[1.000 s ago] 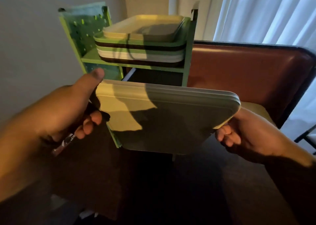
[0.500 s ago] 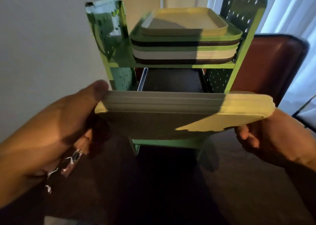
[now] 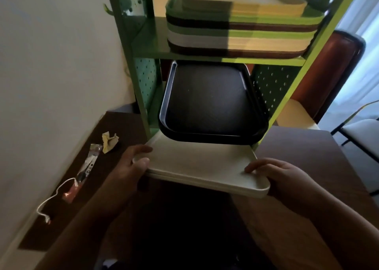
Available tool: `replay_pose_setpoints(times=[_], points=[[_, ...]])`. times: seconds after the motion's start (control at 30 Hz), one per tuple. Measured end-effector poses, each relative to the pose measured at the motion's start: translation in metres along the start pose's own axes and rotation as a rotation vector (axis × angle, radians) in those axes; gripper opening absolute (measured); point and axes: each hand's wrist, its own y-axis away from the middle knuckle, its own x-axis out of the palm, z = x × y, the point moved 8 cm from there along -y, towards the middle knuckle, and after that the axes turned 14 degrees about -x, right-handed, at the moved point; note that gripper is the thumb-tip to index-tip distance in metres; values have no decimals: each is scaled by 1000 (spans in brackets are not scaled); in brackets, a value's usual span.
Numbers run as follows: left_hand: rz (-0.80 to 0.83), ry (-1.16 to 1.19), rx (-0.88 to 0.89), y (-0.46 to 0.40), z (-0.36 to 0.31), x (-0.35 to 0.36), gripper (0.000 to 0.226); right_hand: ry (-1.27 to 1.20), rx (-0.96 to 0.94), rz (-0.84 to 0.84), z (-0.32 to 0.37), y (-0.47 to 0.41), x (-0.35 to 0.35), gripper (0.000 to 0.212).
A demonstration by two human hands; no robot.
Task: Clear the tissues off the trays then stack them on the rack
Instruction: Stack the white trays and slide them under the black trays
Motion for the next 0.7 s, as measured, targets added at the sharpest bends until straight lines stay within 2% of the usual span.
replay_pose_setpoints(times=[0.07,0.13,0.23,0.33,0.43,0.57,0.7], points=[[57,-60,-63,-4,18,14,42,117,31,-13,-15,-12,-6,27],[45,-132,-45,-9,31,17,69,220,30,-6,-29,-19,-5,22],[27,-254,-70,-17,51,14,79,359,16,-11,-52,-26,2,24],[27,-354,-67,-20,73,13,100,432,32,15,-72,-30,12,30],[53,-407,-133,-26,97,25,86,484,42,45,-83,-35,14,35],[-39,-470,-90,-47,113,38,78,562,50,37,-84,-50,9,36],[-118,-561,-79,-69,114,49,72,786,34,162,-81,-58,14,60]])
